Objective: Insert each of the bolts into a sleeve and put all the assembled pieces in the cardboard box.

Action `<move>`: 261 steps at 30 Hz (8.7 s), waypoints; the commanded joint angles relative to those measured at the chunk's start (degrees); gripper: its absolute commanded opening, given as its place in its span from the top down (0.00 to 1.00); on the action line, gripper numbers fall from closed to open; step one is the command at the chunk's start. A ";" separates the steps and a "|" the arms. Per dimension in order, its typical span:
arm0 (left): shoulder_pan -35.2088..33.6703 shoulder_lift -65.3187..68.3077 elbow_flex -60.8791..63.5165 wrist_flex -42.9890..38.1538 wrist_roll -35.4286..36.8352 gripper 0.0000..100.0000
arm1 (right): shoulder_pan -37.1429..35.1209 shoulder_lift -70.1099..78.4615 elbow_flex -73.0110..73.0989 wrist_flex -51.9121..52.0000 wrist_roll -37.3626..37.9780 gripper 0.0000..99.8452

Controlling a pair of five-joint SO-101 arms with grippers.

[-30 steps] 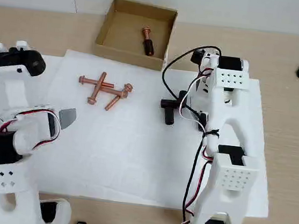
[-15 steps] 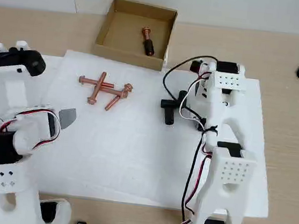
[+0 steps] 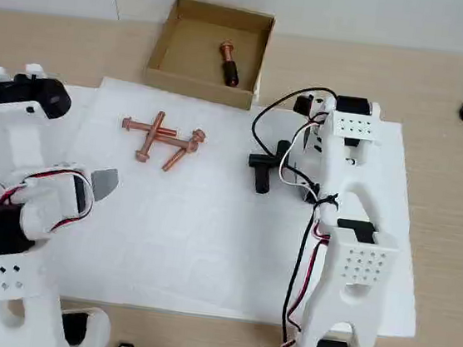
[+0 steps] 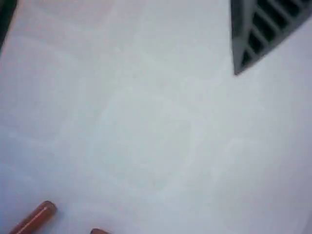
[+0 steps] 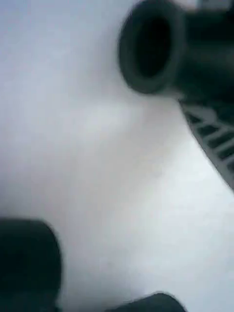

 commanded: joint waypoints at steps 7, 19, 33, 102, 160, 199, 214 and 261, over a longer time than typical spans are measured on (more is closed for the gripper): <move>0.26 2.11 -4.18 0.18 -0.26 0.71 | -0.22 -15.34 -0.35 1.27 0.70 1.00; 9.32 44.22 -29.23 -0.35 -1.85 0.73 | -0.22 -20.09 -0.26 1.63 0.79 1.00; 12.75 82.11 -53.05 -5.36 -1.76 0.81 | 0.13 -20.09 -0.26 1.63 0.70 1.00; 17.23 35.16 1.36 -17.05 -66.37 1.00 | 0.22 -20.35 -0.18 2.15 0.62 1.00; 15.03 25.85 -19.74 5.54 37.80 0.74 | -0.22 -20.44 -0.18 2.24 0.44 1.00; 20.04 65.58 -18.24 -5.01 61.36 0.76 | -0.13 -20.09 -0.18 2.33 0.44 1.00; 20.31 69.36 -18.42 -5.01 61.01 0.91 | -0.13 -20.09 -0.18 2.33 0.44 1.00; 9.67 79.30 -39.69 -1.76 -8.79 0.99 | -0.22 -20.62 4.22 2.15 0.35 1.00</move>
